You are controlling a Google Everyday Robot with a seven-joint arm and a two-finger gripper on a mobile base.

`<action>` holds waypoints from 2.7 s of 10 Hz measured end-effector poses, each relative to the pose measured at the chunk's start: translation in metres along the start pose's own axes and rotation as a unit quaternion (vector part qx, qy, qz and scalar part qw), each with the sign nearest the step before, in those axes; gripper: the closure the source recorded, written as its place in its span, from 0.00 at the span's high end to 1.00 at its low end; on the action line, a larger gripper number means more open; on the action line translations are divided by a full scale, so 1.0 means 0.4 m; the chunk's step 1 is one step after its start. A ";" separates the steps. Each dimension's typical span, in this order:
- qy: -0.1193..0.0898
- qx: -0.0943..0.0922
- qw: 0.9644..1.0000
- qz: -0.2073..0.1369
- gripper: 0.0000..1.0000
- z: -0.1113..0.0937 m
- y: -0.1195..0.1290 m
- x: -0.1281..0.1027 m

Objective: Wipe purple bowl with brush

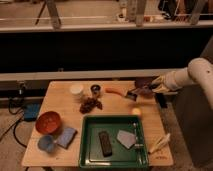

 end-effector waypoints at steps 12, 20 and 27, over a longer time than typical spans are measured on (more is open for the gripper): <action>0.007 0.071 0.997 0.012 0.00 -0.028 -0.078 0.048; 0.046 0.130 0.990 0.043 0.00 -0.073 -0.172 0.146; 0.083 0.127 0.986 0.066 0.00 -0.043 -0.161 0.235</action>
